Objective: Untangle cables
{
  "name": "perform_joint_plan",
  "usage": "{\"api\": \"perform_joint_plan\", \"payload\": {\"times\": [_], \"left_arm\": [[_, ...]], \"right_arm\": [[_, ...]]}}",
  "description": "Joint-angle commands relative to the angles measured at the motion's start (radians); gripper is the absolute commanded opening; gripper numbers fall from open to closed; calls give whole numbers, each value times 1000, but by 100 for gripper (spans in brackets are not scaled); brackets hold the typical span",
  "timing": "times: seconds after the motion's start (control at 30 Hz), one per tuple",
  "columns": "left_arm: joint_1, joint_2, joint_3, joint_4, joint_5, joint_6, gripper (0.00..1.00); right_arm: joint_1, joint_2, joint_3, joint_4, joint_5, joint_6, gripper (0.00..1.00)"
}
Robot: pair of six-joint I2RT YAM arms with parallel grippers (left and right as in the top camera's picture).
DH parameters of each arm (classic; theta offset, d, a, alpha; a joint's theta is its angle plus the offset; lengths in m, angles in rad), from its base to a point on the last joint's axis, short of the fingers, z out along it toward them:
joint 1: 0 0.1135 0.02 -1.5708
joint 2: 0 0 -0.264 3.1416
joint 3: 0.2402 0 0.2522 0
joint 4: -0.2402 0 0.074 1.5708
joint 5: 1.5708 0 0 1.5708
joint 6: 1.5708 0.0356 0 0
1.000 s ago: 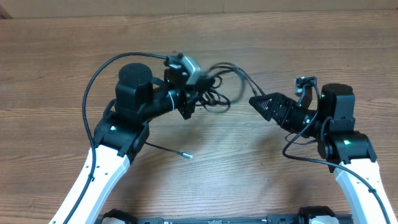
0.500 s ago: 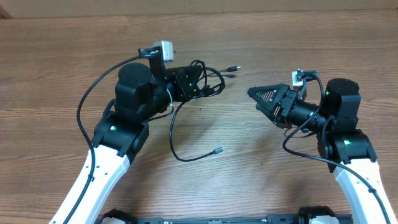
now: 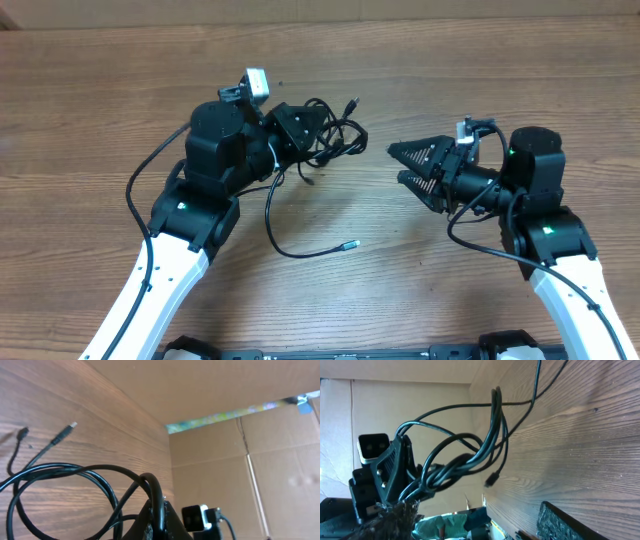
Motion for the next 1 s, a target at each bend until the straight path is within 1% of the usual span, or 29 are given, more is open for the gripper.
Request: {"api": "perform_joint_plan", "payload": {"times": [0.0, 0.1, 0.23, 0.27, 0.37, 0.5, 0.63, 0.67, 0.73, 0.83, 0.97], "left_arm": [[-8, -13, 21, 14, 56, -80, 4], [-8, -13, 21, 16, 89, -124, 4], [-9, -13, 21, 16, 92, -228, 4], [-9, -13, 21, 16, 92, -239, 4], [-9, -13, 21, 16, 90, -263, 4], [-9, -13, 21, 16, 73, -306, 4], [-9, -13, 21, 23, 66, -315, 4], [-9, -13, 21, 23, 66, -322, 4], [-9, -13, 21, 23, 66, -359, 4], [-9, -13, 21, 23, 61, -446, 4], [-8, -13, 21, 23, 39, -534, 4]], "right_arm": [[18, 1, 19, 14, 53, 33, 75], [19, 1, 19, 26, 58, 51, 74], [19, 1, 19, 49, 57, 68, 73], [19, 1, 19, 48, 56, 76, 72], [26, 1, 19, 47, 45, 65, 64], [66, 1, 19, 47, 46, -35, 63], [121, 1, 19, 48, 58, -138, 65], [134, 1, 19, 47, 65, -182, 65], [150, 1, 19, 47, 74, -234, 68], [185, 1, 19, 45, 84, -346, 68], [216, 1, 19, 48, 88, -439, 68]]}}
